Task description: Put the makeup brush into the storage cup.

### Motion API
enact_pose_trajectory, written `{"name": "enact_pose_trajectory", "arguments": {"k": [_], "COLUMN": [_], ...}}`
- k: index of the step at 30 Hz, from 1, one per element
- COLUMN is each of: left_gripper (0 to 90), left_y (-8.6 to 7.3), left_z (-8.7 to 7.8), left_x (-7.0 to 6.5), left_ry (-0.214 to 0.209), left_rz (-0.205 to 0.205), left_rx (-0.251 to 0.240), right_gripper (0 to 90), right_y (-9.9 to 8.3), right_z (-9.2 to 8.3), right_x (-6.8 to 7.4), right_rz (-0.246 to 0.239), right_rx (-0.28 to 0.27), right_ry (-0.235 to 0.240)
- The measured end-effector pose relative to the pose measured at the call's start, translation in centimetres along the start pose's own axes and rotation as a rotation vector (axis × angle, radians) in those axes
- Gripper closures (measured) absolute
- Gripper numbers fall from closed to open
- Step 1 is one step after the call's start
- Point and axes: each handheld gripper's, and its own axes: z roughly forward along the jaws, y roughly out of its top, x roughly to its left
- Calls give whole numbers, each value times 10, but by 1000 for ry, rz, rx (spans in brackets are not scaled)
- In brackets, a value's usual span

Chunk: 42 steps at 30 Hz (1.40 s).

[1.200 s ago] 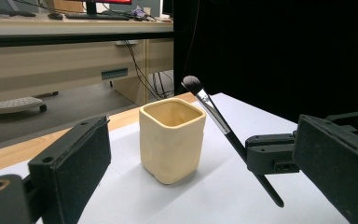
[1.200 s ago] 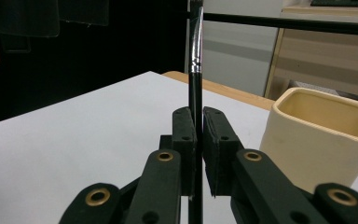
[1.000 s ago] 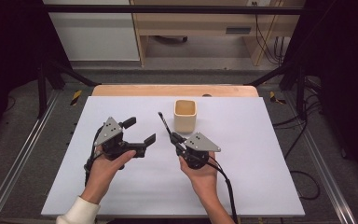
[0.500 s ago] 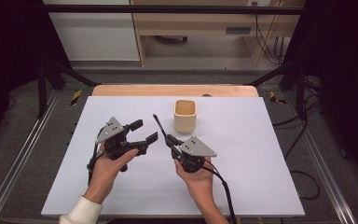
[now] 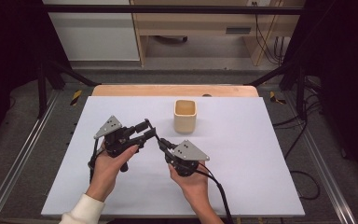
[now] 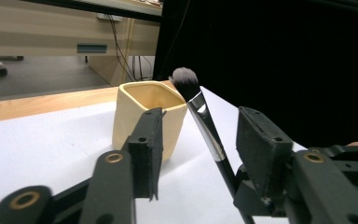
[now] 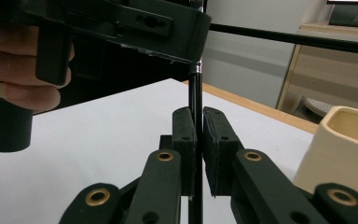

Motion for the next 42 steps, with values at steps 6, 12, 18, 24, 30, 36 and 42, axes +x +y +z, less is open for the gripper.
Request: {"name": "enact_pose_trajectory", "arguments": {"k": [6, 12, 18, 24, 30, 36, 42], "left_gripper": [611, 699, 773, 824, 840, 840, 840], "left_y": [-1, -3, -4, -4, -2, 3, 5], "left_z": [-1, -2, -5, -5, -7, -10, -10], "left_x": [1, 4, 6, 2, -4, -5, -9], "left_ry": [-13, -23, -39, -70, -58, -14, 10], "left_rz": [-5, -20, -31, -21, 43, 95, 148], "left_rx": [8, 8, 6, 9, 11, -2, 6], "right_gripper": [838, 838, 838, 838, 737, 485, 338], "right_y": [0, -2, -3, -4, -3, -1, 1], "right_z": [4, 8, 11, 13, 13, 12, 11], "right_x": [4, 6, 5, 5, 4, -2, -5], "right_rz": [11, 67, 95, 91, 79, 52, -20], "right_rx": [3, 0, 4, 11, 25, 64, 95], "right_ry": [18, 55, 67, 76, 85, 63, 22]}}
